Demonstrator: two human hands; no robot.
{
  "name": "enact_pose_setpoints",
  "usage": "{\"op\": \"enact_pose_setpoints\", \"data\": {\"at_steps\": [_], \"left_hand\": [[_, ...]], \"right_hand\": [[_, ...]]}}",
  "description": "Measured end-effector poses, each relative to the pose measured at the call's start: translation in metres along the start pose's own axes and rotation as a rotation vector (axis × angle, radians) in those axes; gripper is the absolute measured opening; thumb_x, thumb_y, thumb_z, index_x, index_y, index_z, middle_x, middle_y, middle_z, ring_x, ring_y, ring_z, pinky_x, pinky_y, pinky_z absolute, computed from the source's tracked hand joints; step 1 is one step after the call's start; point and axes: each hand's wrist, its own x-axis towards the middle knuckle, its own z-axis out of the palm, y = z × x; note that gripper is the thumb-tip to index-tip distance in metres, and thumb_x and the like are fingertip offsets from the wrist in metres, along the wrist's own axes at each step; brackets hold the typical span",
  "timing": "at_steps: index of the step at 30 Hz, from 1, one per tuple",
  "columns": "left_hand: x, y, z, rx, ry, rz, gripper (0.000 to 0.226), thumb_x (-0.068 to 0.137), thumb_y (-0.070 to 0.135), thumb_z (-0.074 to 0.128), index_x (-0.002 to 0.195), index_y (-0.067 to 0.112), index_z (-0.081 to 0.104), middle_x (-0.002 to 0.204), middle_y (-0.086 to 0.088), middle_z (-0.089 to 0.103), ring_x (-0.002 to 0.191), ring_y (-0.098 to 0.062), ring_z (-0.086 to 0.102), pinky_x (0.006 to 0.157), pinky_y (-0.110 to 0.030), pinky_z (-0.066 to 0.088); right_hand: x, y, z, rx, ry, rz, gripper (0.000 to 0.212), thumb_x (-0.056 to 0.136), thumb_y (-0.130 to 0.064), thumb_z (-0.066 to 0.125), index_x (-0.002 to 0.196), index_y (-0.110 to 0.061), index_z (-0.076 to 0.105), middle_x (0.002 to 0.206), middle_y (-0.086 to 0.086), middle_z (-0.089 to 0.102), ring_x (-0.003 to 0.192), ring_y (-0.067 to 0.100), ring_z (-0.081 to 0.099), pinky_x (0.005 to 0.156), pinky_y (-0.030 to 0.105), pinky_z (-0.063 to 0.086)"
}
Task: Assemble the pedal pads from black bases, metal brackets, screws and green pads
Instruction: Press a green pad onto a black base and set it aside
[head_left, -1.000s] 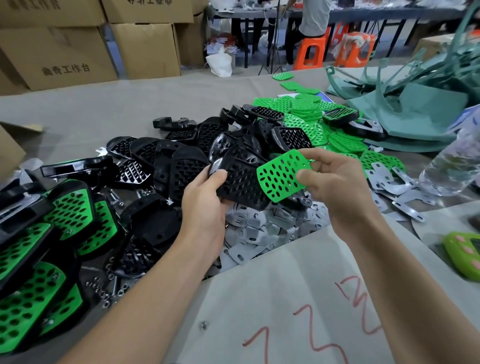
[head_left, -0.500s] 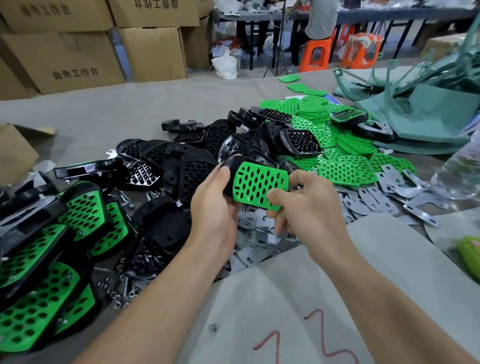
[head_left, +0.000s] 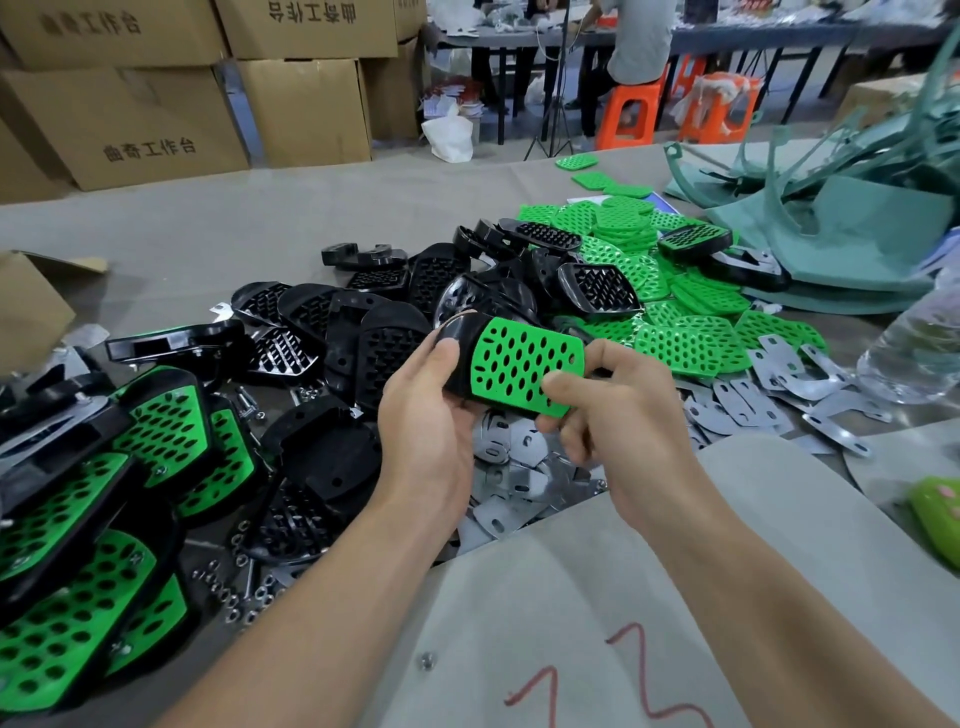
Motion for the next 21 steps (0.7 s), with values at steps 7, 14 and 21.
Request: {"op": "enact_pose_setpoints", "data": {"at_steps": [7,14,21], "left_hand": [[0.002,0.001,-0.003,-0.032,-0.041,0.000,0.035,0.106,0.014,0.045,0.103,0.011,0.080,0.108,-0.012,0.077,0.100,-0.026,0.075,0.077,-0.034,0.061],[0.007,-0.001,-0.003,-0.020,0.005,-0.006,0.030,0.105,0.011,0.047,0.102,0.007,0.077,0.102,-0.008,0.078,0.093,-0.019,0.075,0.076,-0.031,0.061],[0.004,0.001,-0.004,0.000,0.019,-0.044,0.025,0.103,0.017,0.052,0.100,0.007,0.075,0.098,-0.011,0.077,0.088,-0.024,0.074,0.071,-0.033,0.061]], "right_hand": [[0.007,0.000,-0.012,0.185,-0.101,-0.005,0.003,0.091,0.002,0.067,0.092,-0.001,0.065,0.069,0.017,0.068,0.044,0.020,0.053,0.040,0.016,0.041],[0.016,-0.001,-0.018,0.361,-0.019,-0.213,0.024,0.084,0.009,0.069,0.082,-0.012,0.082,0.077,0.008,0.074,0.070,0.018,0.065,0.066,0.025,0.053],[-0.003,0.004,-0.004,-0.206,-0.026,-0.493,0.051,0.071,0.014,0.061,0.111,-0.015,0.078,0.133,-0.003,0.066,0.115,-0.004,0.064,0.095,0.025,0.056]]}}
